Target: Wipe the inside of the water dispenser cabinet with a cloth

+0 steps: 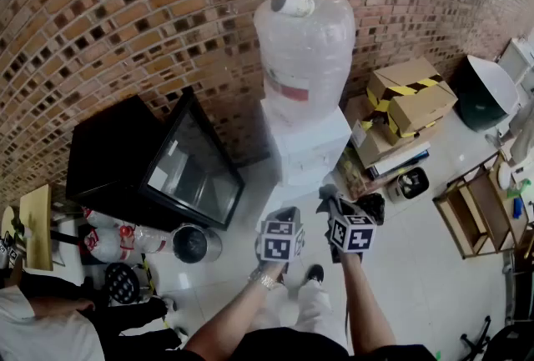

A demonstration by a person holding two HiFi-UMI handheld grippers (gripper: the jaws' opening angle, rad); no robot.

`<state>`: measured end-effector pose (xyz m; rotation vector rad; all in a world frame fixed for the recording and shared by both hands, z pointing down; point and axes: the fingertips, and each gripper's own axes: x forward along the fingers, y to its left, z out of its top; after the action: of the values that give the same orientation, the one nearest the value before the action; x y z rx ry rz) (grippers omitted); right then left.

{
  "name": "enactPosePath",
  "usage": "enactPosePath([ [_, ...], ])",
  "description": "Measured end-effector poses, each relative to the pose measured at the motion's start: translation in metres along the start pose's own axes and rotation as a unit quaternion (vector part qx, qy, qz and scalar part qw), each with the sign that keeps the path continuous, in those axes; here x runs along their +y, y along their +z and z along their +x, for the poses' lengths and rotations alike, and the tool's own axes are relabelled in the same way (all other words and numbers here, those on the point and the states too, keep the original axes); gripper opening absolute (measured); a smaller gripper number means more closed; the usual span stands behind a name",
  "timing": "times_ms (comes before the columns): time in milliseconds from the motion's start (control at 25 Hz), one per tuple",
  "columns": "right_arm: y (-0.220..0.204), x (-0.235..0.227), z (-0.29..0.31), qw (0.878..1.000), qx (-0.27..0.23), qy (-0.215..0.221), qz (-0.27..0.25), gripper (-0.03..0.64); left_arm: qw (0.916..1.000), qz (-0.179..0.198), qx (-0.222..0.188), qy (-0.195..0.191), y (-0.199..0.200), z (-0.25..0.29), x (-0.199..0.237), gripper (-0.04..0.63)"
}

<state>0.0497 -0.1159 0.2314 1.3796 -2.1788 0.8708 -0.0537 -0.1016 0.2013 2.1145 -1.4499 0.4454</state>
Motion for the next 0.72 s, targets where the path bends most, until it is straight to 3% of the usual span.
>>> enactPosePath([
  [120,0.001,-0.037,0.030,1.000,-0.004,-0.013,0.017,0.014,0.9999,0.004,0.008,0.005,-0.007,0.030,0.004,0.005],
  [240,-0.008,-0.080,0.066,0.999,-0.011,-0.023,0.040,0.014,0.9999,-0.014,0.006,0.004,-0.021,0.065,0.006,0.004],
  [360,-0.029,-0.112,0.115,0.999,-0.009,-0.027,0.034,0.014,0.9998,-0.020,0.000,0.006,-0.047,0.110,0.015,0.005],
  [520,-0.075,-0.150,0.190,0.999,-0.012,-0.029,0.021,0.014,0.9995,-0.030,-0.008,0.000,-0.101,0.183,0.036,0.005],
  [720,-0.165,-0.189,0.285,0.999,-0.006,-0.033,0.002,0.014,0.9998,-0.014,0.016,0.002,-0.202,0.265,0.075,0.003],
])
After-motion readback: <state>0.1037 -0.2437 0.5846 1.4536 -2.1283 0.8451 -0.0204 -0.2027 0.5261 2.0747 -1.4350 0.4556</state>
